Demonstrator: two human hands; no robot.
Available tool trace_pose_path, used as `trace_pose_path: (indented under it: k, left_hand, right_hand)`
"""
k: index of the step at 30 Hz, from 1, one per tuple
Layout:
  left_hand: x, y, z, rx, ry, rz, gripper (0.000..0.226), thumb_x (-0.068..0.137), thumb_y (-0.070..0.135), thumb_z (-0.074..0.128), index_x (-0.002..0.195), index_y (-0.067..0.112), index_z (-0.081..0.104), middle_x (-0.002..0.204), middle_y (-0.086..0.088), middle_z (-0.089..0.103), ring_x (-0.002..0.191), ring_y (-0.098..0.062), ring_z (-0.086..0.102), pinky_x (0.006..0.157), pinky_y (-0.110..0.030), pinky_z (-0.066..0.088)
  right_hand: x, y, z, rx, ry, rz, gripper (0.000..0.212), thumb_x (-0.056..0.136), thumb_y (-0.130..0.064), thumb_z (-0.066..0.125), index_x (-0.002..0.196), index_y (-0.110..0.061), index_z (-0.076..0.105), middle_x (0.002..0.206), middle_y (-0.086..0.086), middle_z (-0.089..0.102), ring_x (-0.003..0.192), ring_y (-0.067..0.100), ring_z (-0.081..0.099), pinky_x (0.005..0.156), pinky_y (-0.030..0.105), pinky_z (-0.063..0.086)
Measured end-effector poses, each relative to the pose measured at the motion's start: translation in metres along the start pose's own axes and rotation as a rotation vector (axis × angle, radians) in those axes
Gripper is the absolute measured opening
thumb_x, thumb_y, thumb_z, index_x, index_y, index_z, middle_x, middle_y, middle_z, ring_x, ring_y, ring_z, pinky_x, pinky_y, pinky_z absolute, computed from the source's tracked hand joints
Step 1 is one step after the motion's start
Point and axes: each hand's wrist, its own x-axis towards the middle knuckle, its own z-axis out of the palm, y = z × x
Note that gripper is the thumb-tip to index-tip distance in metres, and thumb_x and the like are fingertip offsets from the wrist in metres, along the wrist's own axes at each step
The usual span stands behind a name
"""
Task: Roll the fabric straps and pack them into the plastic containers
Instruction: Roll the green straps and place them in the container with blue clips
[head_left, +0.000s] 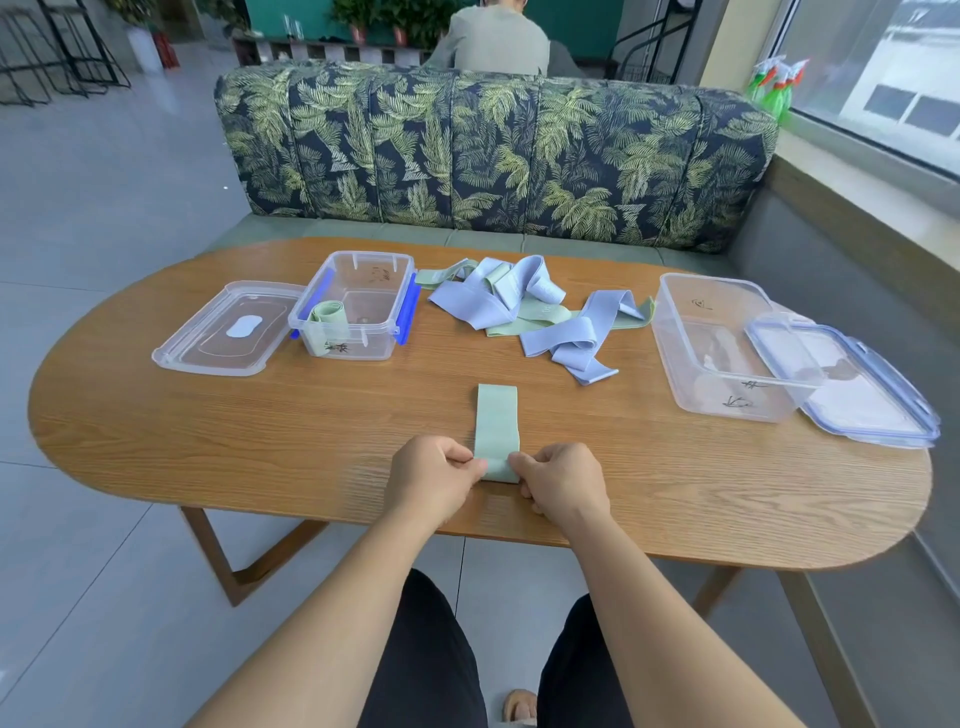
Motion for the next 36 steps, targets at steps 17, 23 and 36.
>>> trace_pose_path:
  k: [17, 23, 36]
  left_hand:
    - [0.017, 0.013, -0.004, -0.023, -0.056, -0.123, 0.010, 0.073, 0.028, 0.076, 0.072, 0.020, 0.072, 0.068, -0.003, 0.072, 0.071, -0.019, 0.072, 0.078, -0.036, 0.059]
    - [0.020, 0.007, -0.005, -0.004, -0.064, -0.075, 0.017, 0.076, 0.038, 0.074, 0.074, 0.021, 0.073, 0.068, 0.003, 0.072, 0.075, -0.016, 0.070, 0.079, -0.033, 0.057]
    - [0.022, 0.009, -0.001, 0.006, 0.005, -0.047, 0.013, 0.082, 0.031, 0.069, 0.071, 0.025, 0.072, 0.070, 0.006, 0.071, 0.077, -0.016, 0.069, 0.076, -0.032, 0.056]
  right_hand:
    - [0.000, 0.004, -0.006, 0.165, -0.042, 0.010, 0.021, 0.080, -0.028, 0.068, 0.074, -0.008, 0.068, 0.049, -0.005, 0.063, 0.038, 0.005, 0.052, 0.053, 0.025, 0.044]
    - [0.005, 0.001, -0.003, 0.139, -0.029, 0.008, 0.025, 0.083, -0.031, 0.065, 0.066, -0.012, 0.064, 0.056, -0.002, 0.068, 0.045, 0.010, 0.058, 0.071, 0.037, 0.056]
    - [0.016, -0.006, -0.004, 0.167, -0.019, 0.019, 0.027, 0.084, -0.033, 0.067, 0.071, -0.009, 0.066, 0.056, -0.001, 0.068, 0.045, 0.011, 0.059, 0.072, 0.038, 0.057]
